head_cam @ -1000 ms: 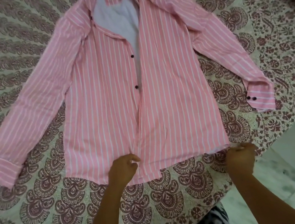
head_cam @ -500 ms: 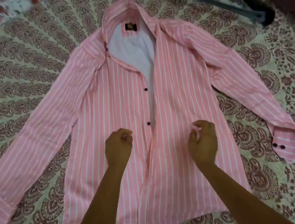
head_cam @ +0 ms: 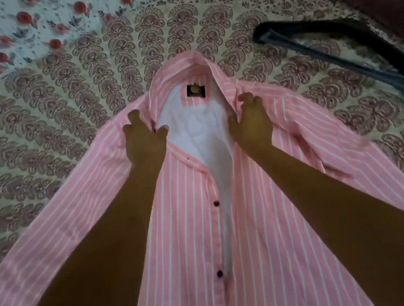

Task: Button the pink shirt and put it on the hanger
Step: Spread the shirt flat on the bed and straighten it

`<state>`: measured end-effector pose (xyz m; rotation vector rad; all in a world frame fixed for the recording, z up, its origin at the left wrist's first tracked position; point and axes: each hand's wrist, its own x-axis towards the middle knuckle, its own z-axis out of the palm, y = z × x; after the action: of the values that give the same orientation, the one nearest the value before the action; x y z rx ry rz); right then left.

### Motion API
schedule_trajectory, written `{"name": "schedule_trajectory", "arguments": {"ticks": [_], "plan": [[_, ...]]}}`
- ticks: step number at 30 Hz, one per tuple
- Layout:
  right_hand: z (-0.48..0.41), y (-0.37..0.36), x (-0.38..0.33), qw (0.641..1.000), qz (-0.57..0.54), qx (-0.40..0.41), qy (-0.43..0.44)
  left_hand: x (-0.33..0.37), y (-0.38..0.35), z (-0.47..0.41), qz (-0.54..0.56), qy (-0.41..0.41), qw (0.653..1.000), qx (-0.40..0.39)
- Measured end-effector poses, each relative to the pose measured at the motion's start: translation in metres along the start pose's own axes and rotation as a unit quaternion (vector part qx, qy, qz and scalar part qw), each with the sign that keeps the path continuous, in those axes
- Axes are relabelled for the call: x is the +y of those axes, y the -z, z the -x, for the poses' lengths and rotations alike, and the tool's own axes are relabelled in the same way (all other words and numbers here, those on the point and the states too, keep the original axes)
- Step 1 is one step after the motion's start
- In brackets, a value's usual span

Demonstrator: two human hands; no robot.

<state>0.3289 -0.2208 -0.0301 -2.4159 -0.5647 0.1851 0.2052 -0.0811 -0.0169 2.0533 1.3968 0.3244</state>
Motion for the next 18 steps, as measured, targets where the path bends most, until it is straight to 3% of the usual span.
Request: {"name": "schedule_trajectory", "arguments": {"ticks": [5, 6, 8, 10, 11, 13, 16, 18], "plan": [[-0.062, -0.014, -0.009, 0.988, 0.118, -0.059, -0.073, 0.019, -0.01, -0.051, 0.013, -0.014, 1.0, 0.001], [-0.072, -0.011, -0.013, 0.991, 0.084, -0.057, -0.082, 0.026, -0.009, -0.06, 0.072, -0.001, 0.997, -0.001], [-0.098, -0.004, -0.032, 0.982, -0.137, -0.079, -0.106, 0.044, -0.007, -0.081, 0.222, 0.027, 0.975, -0.009], [-0.122, 0.009, -0.056, 0.919, -0.352, -0.117, -0.138, 0.065, -0.004, -0.1, 0.314, 0.024, 0.949, -0.024], [-0.133, 0.014, -0.067, 0.899, -0.392, -0.141, -0.134, 0.074, -0.002, -0.11, 0.338, 0.015, 0.94, -0.031], [-0.147, 0.023, -0.081, 0.895, -0.38, -0.215, -0.094, 0.086, 0.0, -0.122, 0.371, 0.008, 0.925, -0.077], [-0.141, 0.021, -0.076, 0.915, -0.261, -0.306, -0.032, 0.084, -0.005, -0.121, 0.254, -0.009, 0.944, -0.208], [-0.118, 0.004, -0.06, 0.924, -0.235, -0.302, -0.005, 0.066, -0.014, -0.11, 0.172, -0.024, 0.959, -0.223]]}}
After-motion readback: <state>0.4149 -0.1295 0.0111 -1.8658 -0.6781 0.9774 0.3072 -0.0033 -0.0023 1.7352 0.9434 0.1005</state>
